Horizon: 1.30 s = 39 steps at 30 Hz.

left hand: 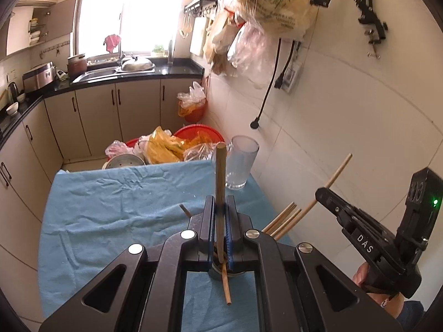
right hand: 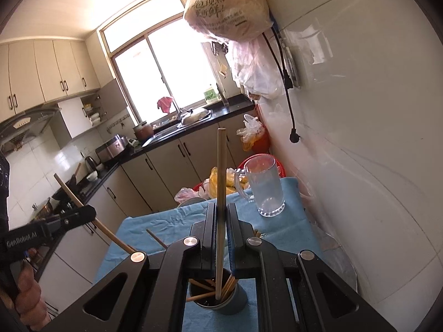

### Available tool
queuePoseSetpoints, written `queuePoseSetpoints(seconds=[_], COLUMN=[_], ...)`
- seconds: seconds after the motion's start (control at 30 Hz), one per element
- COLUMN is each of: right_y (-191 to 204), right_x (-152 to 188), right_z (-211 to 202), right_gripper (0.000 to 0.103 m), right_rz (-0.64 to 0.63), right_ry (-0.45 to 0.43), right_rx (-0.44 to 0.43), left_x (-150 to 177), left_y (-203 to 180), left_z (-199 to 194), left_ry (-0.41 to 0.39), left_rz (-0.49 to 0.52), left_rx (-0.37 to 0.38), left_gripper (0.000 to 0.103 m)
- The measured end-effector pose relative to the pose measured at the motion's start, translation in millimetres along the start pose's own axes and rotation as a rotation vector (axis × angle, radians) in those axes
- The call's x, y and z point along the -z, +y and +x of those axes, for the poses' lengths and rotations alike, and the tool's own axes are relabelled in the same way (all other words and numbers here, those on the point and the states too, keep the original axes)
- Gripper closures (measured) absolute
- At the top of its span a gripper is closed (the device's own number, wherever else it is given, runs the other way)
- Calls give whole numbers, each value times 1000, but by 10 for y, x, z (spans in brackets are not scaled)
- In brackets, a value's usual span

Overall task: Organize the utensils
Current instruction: 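Lower the chopstick into the black cup with the right tool, then open the right tool and lift it away from the cup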

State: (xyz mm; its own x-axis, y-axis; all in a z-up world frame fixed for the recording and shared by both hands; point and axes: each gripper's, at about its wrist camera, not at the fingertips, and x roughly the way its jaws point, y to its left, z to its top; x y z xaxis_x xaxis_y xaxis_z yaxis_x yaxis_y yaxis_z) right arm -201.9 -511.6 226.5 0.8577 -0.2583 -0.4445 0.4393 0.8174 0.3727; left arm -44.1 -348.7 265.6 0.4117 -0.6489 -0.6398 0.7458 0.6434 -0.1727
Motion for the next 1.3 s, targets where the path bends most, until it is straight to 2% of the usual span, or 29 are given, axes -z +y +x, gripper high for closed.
queuePoseSetpoints(seconds=[0.33, 0.67, 0.77, 0.8, 0.93, 1.07, 1.23, 1.3], right_y=[56, 35, 28, 31, 66, 54, 20, 2], right_x=[146, 258, 220, 205, 170, 130, 65, 34], right_z=[282, 416, 390, 372, 273, 134, -81, -167], right_gripper=[96, 95, 95, 95, 94, 72, 72, 69], right_rz=[-53, -45, -39, -40, -52, -42, -14, -2], right_ry=[64, 140, 133, 128, 103, 70, 32, 20], right_rx=[0, -3, -3, -2, 5, 12, 23, 31], left_x=[174, 209, 192, 183, 141, 69, 0, -8], left_y=[68, 75, 77, 77, 75, 93, 129, 164], left_z=[312, 406, 389, 374, 296, 138, -89, -171], left_ry=[77, 100, 95, 89, 67, 33, -13, -25], left_rz=[3, 8, 3, 2, 2, -12, -24, -32], left_rx=[-16, -26, -27, -28, -35, -30, -29, -31], left_gripper=[97, 96, 86, 79, 75, 68, 67, 65])
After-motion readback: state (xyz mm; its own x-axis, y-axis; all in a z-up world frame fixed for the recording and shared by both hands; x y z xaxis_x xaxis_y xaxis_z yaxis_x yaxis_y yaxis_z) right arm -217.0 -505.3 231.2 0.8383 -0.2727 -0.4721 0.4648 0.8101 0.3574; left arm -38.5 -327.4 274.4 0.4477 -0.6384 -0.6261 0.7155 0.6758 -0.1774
